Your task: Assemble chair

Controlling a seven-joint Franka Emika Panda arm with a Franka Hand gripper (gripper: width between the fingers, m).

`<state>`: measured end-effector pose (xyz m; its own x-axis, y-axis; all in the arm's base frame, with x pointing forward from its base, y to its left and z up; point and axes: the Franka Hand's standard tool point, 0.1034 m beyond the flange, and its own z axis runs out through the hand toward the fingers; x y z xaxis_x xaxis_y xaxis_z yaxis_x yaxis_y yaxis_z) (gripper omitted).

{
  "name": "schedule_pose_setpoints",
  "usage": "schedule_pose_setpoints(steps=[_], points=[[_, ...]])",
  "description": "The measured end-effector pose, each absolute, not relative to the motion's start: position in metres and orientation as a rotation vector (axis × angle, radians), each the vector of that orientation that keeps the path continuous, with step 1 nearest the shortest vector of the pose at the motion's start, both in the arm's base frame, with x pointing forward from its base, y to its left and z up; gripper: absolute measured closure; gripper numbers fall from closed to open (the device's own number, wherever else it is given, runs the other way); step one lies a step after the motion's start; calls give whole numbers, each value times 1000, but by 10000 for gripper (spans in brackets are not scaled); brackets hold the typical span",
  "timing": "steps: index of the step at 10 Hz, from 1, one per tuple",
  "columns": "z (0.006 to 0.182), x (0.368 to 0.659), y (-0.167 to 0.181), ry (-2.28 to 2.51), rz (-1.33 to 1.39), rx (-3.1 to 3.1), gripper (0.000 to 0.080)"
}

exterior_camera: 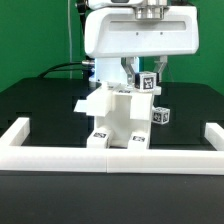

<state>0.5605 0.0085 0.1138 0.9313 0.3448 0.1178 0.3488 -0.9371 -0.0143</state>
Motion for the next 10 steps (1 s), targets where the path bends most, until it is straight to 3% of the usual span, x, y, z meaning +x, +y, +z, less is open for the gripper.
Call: schedule_pose_setpoints(steps=[10], points=[[112,565,6,894,-151,-2905,514]])
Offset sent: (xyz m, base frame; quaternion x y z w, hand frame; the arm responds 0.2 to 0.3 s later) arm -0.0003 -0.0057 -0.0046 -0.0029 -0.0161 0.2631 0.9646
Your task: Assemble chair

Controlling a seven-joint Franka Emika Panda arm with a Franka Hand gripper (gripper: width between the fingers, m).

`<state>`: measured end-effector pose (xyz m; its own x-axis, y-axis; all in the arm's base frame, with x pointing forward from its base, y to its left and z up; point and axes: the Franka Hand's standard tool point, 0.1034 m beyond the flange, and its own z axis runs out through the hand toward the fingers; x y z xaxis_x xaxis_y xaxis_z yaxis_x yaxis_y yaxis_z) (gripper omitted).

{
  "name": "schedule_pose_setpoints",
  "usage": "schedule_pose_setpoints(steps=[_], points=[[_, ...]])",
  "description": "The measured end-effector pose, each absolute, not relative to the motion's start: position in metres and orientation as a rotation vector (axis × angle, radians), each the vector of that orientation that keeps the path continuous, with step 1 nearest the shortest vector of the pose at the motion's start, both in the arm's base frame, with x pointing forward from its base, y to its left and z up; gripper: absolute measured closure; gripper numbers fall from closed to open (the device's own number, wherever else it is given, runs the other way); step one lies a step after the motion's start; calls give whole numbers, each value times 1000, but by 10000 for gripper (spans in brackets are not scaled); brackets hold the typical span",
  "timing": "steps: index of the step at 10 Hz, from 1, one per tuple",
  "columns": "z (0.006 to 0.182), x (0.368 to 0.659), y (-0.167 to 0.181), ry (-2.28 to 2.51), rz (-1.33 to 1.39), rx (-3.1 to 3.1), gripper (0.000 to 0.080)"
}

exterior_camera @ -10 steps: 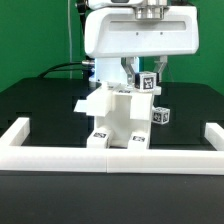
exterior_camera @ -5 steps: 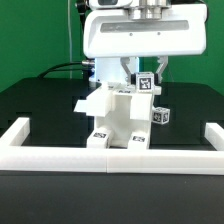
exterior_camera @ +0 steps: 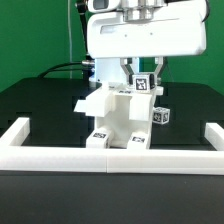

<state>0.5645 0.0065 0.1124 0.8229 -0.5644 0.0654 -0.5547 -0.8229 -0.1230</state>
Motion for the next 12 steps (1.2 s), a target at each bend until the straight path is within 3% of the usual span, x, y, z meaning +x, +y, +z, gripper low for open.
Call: schedule_pose_setpoints(steps=[3,5,6,7,8,9,12], points=[[112,566,10,1269,-138,-2739,514],[112,566,10,1252,-139,-2747,514],[112,566,10,1209,-142,-2768,336],[113,567,12,1199,-144,-2772,217],[114,567,13,1134,-150,-2801,217],[115,568,14,975,-163,-2865,164],[115,568,18,516,-194,-2998,151]])
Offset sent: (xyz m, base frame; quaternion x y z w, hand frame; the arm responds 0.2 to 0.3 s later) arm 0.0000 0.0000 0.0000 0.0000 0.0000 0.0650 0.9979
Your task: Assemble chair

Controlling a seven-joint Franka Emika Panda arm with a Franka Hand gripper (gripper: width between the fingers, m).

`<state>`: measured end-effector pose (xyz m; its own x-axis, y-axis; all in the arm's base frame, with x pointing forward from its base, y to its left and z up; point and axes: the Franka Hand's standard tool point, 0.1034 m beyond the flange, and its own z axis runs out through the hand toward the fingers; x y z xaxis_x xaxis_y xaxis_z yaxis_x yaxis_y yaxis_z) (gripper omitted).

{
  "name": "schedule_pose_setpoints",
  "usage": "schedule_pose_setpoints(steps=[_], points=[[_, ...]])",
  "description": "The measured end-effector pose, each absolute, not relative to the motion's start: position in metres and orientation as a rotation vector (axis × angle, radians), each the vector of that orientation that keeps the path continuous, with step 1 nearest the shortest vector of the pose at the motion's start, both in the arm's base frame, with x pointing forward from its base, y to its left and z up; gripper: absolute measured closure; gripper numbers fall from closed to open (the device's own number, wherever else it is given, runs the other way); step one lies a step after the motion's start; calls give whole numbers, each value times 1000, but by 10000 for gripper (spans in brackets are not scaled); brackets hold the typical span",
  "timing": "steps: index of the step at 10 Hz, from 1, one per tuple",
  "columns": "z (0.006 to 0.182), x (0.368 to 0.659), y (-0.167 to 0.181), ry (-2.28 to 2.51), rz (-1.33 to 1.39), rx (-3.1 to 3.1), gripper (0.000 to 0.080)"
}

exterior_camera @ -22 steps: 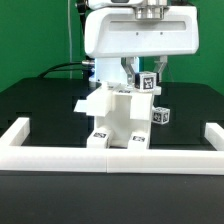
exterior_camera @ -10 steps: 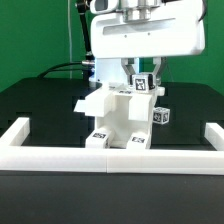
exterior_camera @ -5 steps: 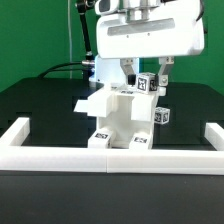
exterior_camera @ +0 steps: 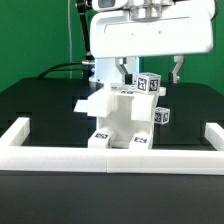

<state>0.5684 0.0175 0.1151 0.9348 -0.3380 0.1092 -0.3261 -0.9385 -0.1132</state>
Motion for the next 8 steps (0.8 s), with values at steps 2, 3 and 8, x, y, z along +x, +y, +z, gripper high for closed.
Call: schedule_pose_setpoints(steps=[2,3,8], points=[[115,568,18,263,-205,-3041,151],[115,568,18,133,-212,-3056,151],[113,568,17,-342,-228,-3076,151]])
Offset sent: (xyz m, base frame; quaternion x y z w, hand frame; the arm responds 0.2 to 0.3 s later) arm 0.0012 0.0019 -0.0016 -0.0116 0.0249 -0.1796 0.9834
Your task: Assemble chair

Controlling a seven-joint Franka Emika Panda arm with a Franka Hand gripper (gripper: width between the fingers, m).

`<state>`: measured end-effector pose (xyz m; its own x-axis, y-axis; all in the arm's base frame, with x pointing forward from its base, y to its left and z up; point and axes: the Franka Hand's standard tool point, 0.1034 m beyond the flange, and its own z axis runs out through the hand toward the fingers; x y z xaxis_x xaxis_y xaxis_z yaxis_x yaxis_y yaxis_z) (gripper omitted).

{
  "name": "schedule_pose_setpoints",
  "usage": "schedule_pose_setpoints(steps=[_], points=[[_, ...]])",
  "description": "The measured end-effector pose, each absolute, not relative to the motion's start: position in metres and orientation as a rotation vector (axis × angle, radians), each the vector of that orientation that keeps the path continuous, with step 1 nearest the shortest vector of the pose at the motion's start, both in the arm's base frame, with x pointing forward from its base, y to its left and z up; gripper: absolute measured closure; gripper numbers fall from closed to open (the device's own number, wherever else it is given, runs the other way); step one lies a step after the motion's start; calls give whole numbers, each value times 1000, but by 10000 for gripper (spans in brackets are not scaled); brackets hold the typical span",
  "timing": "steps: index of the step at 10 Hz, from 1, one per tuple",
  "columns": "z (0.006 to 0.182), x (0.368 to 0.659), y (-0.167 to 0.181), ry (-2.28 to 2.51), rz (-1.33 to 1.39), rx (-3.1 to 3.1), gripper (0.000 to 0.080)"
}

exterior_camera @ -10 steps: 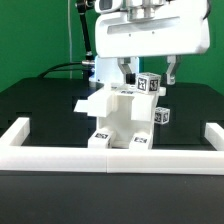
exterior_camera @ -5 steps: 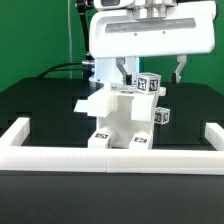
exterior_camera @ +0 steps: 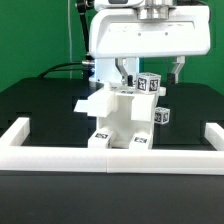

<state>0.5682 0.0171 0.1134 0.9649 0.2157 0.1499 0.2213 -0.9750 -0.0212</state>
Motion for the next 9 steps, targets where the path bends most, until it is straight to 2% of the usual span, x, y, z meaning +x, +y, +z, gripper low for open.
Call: schedule_pose_setpoints(steps=[2,3,4,5,6,9], points=[[113,568,15,-517,-228,-3067,151],[114,568,15,-551,-229,-3063,276],[113,568,15,-543,-228,-3064,276],[113,568,15,-543,-228,-3064,414],[113,568,15,-542,-228,-3064,515],[113,568,14,-493,-228,-3070,514]])
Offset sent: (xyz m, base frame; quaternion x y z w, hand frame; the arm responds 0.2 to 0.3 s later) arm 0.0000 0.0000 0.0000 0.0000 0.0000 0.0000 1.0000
